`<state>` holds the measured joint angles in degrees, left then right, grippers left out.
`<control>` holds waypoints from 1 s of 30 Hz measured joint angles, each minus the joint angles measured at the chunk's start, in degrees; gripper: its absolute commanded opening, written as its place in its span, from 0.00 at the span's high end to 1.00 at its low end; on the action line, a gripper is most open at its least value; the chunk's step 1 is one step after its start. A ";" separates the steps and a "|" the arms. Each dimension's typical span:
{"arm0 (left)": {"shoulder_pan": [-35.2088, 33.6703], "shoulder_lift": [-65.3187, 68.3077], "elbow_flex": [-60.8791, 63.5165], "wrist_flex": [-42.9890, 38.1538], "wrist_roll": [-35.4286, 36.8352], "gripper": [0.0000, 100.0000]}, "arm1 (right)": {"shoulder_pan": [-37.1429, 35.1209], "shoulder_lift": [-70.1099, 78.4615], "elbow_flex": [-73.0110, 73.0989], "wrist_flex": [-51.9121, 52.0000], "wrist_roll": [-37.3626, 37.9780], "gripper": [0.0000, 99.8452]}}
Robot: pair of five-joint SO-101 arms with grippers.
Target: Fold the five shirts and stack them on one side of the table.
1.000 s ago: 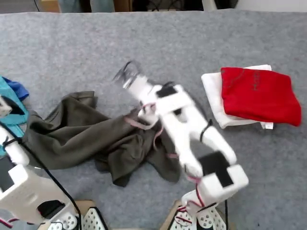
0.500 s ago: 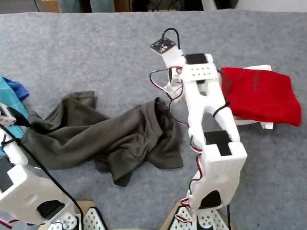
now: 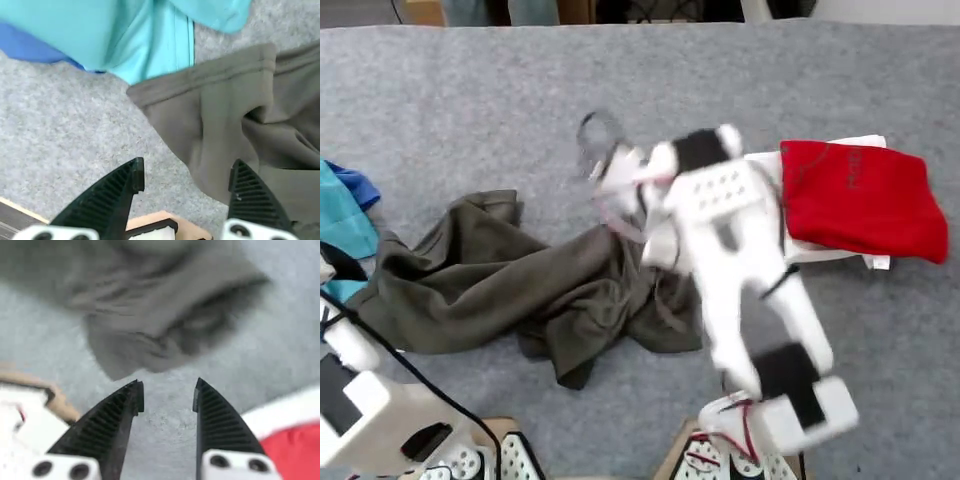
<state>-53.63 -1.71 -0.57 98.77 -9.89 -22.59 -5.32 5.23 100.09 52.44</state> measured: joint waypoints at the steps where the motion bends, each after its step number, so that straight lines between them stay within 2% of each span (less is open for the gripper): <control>1: 0.00 -0.18 1.32 -1.05 0.00 0.71 | -2.29 -2.73 3.60 -0.70 1.85 0.82; 5: 0.00 -0.97 5.19 -5.45 -0.18 0.71 | -11.34 -10.64 16.97 -7.65 4.31 0.82; 10: -0.26 -1.05 7.21 -8.18 -0.35 0.71 | -22.86 -12.75 30.33 -18.55 4.40 0.82; 15: -0.26 -1.05 7.38 -8.35 -0.35 0.71 | -28.40 -12.92 37.54 -29.54 4.40 0.82; 22: -0.26 -1.05 8.70 -10.11 -0.35 0.71 | -29.98 -12.48 44.57 -46.33 2.90 0.85; 25: -0.26 -1.05 11.25 -11.87 -0.35 0.71 | -29.98 -9.05 44.57 -48.70 2.02 0.98; 30: -0.26 -1.05 13.54 -12.84 -0.35 0.71 | -25.67 -2.73 40.88 -49.76 0.00 0.99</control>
<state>-53.89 -2.77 12.97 85.93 -10.24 -48.26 -8.04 46.11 50.33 52.44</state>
